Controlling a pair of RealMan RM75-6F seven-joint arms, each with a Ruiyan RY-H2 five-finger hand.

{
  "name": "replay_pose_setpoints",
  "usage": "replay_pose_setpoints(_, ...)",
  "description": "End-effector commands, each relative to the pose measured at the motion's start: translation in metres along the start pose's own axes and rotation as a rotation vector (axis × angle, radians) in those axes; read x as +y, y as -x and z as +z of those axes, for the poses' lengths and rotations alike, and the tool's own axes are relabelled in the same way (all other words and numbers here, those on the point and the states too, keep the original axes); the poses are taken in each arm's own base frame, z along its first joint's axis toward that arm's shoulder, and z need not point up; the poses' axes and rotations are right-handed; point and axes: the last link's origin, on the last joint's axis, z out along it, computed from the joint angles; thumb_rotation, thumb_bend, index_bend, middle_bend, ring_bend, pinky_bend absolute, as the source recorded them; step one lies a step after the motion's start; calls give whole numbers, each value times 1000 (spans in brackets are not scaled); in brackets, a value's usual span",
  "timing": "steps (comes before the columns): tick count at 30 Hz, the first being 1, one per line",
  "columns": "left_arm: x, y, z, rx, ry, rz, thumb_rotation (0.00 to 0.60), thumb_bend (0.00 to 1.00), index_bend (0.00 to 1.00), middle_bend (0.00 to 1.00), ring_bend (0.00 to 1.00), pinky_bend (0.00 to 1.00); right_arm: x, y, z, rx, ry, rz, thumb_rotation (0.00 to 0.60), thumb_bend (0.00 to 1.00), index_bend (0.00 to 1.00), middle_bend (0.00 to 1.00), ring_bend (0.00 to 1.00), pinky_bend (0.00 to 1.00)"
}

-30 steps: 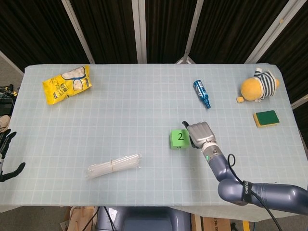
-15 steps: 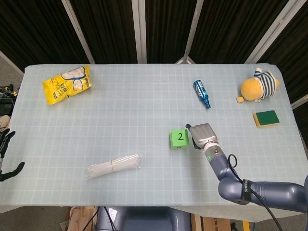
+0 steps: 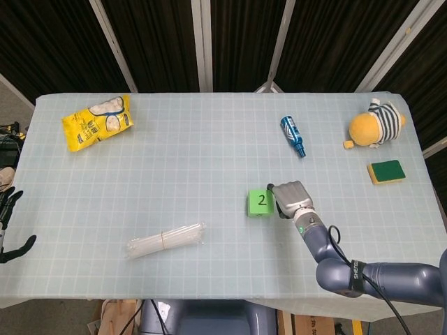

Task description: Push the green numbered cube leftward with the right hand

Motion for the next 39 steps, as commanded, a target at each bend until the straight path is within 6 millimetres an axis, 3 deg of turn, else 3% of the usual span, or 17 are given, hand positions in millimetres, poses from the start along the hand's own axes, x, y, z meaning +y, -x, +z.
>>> replay_pose_setpoints(1, 0, 0, 0, 0, 0, 0, 600, 344, 28, 0, 0, 0, 0, -1, -1, -2, 1, -5, 600, 785, 221, 820, 788, 654)
replay_pose_setpoints(39, 0, -1, -2, 3, -1, -1, 600, 344, 28, 0, 0, 0, 11, 8, -32, -133, -23, 3, 600, 784, 226, 820, 788, 655)
